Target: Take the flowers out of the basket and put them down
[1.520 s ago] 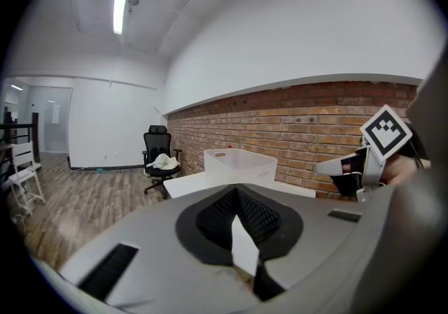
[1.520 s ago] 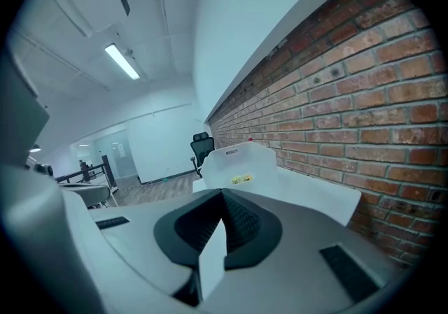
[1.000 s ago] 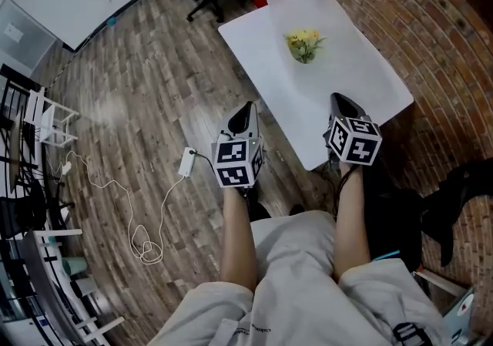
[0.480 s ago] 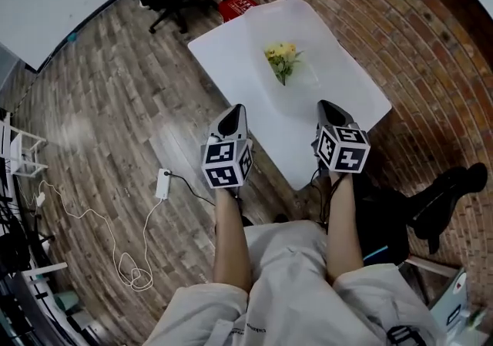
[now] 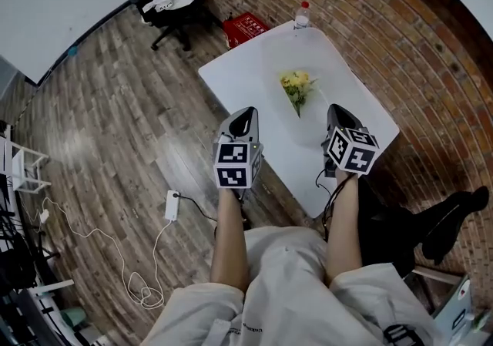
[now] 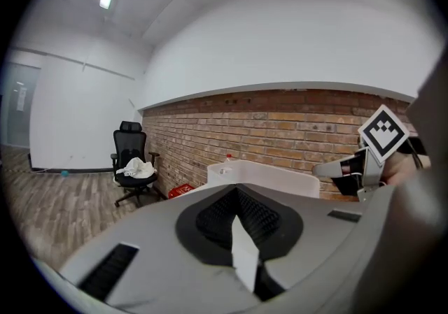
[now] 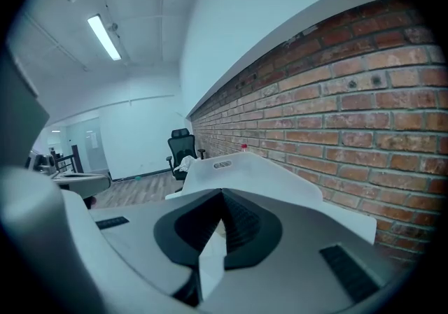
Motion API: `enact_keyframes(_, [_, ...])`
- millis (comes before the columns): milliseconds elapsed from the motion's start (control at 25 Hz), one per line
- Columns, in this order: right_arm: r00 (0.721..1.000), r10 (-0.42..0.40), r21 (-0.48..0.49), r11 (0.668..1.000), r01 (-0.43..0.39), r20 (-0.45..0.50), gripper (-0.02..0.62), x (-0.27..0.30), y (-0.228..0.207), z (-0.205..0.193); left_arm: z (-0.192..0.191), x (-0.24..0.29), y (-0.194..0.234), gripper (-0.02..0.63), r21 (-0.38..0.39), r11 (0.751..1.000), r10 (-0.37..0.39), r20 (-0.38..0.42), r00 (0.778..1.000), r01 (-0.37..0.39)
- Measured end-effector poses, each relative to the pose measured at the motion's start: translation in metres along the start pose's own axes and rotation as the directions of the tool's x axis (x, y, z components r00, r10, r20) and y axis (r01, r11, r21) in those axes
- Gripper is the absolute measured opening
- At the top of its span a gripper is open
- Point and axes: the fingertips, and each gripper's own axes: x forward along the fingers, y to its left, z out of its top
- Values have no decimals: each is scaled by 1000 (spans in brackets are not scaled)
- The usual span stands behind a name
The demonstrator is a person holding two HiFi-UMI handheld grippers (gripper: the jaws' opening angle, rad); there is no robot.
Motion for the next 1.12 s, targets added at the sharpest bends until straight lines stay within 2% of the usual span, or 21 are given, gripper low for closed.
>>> enact_keyframes(240, [999, -46, 38, 998, 45, 25, 15, 28, 15, 21, 28, 19, 39, 28, 18, 999, -30, 34, 999, 29])
enact_keyframes(520, [995, -86, 118, 990, 79, 56, 15, 63, 25, 36, 42, 37, 57, 28, 25, 996, -84, 53, 995, 83])
enact_keyframes(680, [987, -140, 195, 973, 123, 76, 15, 93, 38, 33, 41, 40, 87, 28, 88, 991, -106, 20, 994, 104])
enact_keyframes(840, [983, -166, 251, 958, 141, 82, 15, 118, 51, 34, 45, 41, 124, 28, 117, 988, -103, 0, 995, 102])
enact_keyframes(1120, [973, -209, 266, 948, 177, 95, 15, 135, 67, 41, 49, 49, 155, 28, 107, 986, -129, -5, 992, 129])
